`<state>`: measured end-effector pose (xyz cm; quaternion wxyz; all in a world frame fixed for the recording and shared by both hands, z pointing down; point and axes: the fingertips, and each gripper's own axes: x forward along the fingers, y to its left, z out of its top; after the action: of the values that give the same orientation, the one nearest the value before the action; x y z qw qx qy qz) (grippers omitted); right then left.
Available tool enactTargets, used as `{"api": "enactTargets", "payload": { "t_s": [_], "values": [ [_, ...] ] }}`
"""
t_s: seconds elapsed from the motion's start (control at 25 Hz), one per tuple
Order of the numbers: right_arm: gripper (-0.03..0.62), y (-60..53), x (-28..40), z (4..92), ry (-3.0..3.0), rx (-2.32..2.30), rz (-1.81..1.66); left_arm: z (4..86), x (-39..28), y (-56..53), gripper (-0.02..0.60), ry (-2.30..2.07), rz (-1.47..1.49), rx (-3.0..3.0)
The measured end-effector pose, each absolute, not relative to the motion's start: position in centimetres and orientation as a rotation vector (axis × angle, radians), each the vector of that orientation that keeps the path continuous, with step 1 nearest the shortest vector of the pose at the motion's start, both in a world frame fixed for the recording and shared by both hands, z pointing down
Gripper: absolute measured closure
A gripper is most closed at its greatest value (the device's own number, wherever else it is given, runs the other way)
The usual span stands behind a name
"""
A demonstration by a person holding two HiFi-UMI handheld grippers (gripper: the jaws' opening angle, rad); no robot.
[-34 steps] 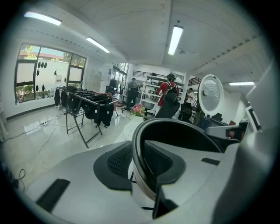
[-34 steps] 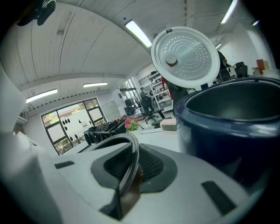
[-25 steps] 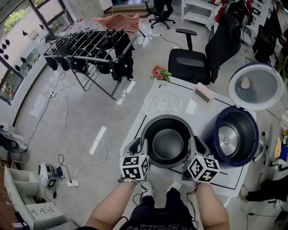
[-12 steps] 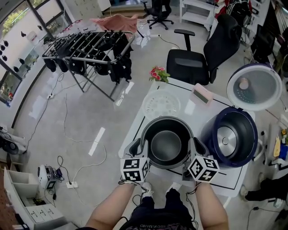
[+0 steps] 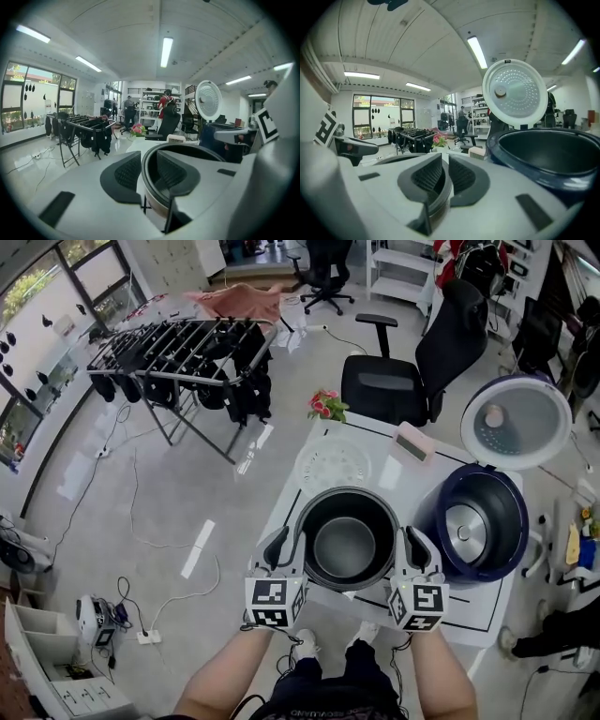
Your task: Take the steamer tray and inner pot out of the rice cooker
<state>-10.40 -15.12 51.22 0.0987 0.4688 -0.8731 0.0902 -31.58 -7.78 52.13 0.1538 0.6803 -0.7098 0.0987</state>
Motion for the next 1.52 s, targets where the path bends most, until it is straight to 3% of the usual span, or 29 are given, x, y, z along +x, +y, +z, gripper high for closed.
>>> {"api": "enactTargets", "payload": {
  "t_s": [0.12,0.24,0.92,1.52],
  "values": [
    [0.591,-13.9,-10.3,48.8,-2.645,1.394,0.284,49.8,-30.7,-7.1,0.511,-2.026,0.255,2.038],
    [0.592,-12.5,-9.6,46.1,-2.695,1.415,0.277,47.4,-29.2,-6.2,0.578,-1.990,0.229,2.136],
    [0.594,0.7,-0.1,36.0,-2.605,1.786,0.171,39.2,-17.1,1.4,0.579,-1.450,0.076,2.619],
    [0.594,9.3,7.8,35.9,-2.693,1.613,0.148,39.1,-7.8,10.6,0.578,-1.559,0.074,2.539]
  ]
}}
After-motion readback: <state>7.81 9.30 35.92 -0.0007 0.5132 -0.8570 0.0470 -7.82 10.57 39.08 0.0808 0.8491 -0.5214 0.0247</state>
